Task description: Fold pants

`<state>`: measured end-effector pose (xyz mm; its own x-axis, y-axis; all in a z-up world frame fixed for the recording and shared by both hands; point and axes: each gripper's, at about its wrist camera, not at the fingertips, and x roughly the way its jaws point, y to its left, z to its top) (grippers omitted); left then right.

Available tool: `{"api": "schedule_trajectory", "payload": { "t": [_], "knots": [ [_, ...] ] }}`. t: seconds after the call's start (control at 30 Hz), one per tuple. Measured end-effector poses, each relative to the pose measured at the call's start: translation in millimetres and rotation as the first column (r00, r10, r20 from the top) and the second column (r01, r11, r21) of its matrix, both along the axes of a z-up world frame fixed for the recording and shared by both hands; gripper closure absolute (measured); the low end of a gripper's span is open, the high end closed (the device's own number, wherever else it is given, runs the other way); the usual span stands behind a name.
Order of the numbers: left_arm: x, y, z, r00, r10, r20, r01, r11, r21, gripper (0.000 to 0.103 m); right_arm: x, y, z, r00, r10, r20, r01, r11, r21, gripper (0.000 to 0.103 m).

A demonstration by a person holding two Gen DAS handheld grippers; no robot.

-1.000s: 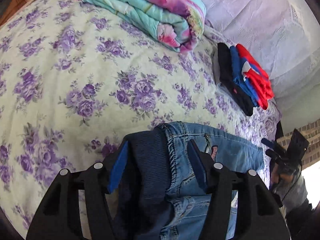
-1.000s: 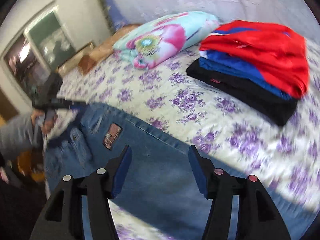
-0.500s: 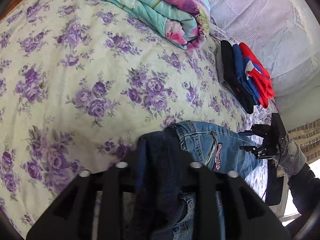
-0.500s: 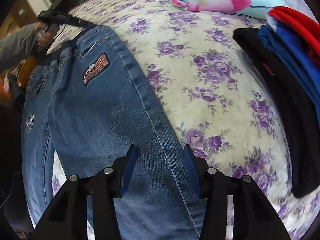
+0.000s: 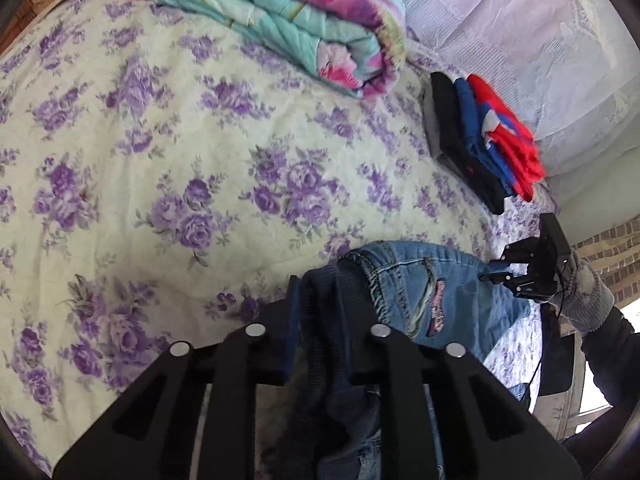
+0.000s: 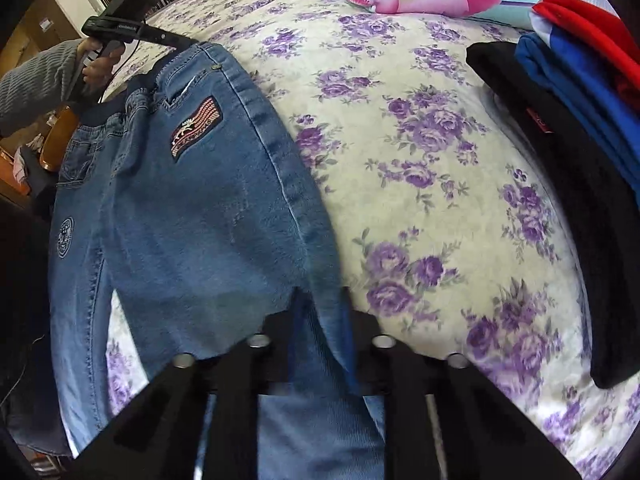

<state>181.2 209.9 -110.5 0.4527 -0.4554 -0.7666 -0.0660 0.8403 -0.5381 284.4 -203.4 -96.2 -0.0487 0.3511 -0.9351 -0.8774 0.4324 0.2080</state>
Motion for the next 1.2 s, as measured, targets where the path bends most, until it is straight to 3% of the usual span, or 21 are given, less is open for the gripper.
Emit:
{"api": "schedule_trajectory", "payload": {
  "t": [0.13, 0.2, 0.27, 0.33, 0.37, 0.4, 0.43, 0.57, 0.63, 0.73, 0.83, 1.0, 1.2],
  "knots": [
    [1, -4, 3, 1.0, -0.004, -0.002, 0.004, 0.999, 0.039, 0.088, -7, -6, 22, 0.998, -0.058, 0.015, 0.057, 0.998, 0.028, 0.094],
    [4, -4, -2, 1.0, -0.001, -0.019, 0.001, 0.999, 0.032, 0.082, -11, -9, 28, 0.997, -0.074, 0.018, 0.074, 0.997, 0.036, 0.094],
    [8, 1, -9, 0.999, 0.02, -0.03, -0.02, 1.0, 0.013, 0.059, -14, -14, 34, 0.996, -0.091, 0.023, 0.09, 0.995, 0.036, 0.094],
    [13, 6, -15, 0.998, 0.043, -0.035, -0.043, 0.999, -0.002, 0.047, -17, -15, 40, 0.994, -0.104, 0.03, 0.103, 0.994, 0.033, 0.094],
    [15, 8, -19, 0.998, 0.039, -0.044, -0.041, 0.999, -0.029, 0.047, -19, -18, 43, 0.993, -0.11, 0.033, 0.109, 0.994, 0.03, 0.094],
    [17, 8, -23, 0.998, 0.019, -0.064, -0.024, 0.997, -0.076, 0.049, -21, -7, 43, 0.993, -0.113, 0.037, 0.113, 0.993, 0.024, 0.094],
    [19, 5, -27, 0.997, -0.018, -0.08, 0.008, 0.991, -0.13, 0.067, -23, -9, 46, 0.992, -0.118, 0.041, 0.118, 0.993, 0.019, 0.094],
    [13, -5, -11, 0.996, -0.093, -0.014, 0.091, 0.989, -0.119, 0.09, -27, 2, 54, 0.99, -0.126, 0.058, 0.126, 0.992, -0.002, 0.094],
    [7, -4, 1, 0.995, -0.091, 0.033, 0.094, 0.988, -0.125, 0.092, -32, 4, 61, 0.988, -0.133, 0.079, 0.134, 0.991, -0.011, 0.094],
    [-7, -14, 22, 0.987, -0.123, 0.1, 0.129, 0.99, -0.06, 0.092, -44, 5, 75, 0.982, -0.145, 0.125, 0.147, 0.989, -0.009, 0.094],
    [-22, -18, 41, 0.978, -0.142, 0.151, 0.15, 0.988, -0.043, 0.092, -65, 0, 92, 0.97, -0.171, 0.175, 0.173, 0.985, 0.002, 0.094],
    [-47, -19, 61, 0.961, -0.194, 0.196, 0.202, 0.979, -0.018, 0.092, -127, -5, 114, 0.937, -0.222, 0.268, 0.223, 0.974, 0.026, 0.095],
    [-79, -21, 72, 0.947, -0.25, 0.201, 0.257, 0.966, -0.01, 0.092, -215, 1, 117, 0.906, -0.274, 0.322, 0.275, 0.96, 0.042, 0.096]
  ]
}}
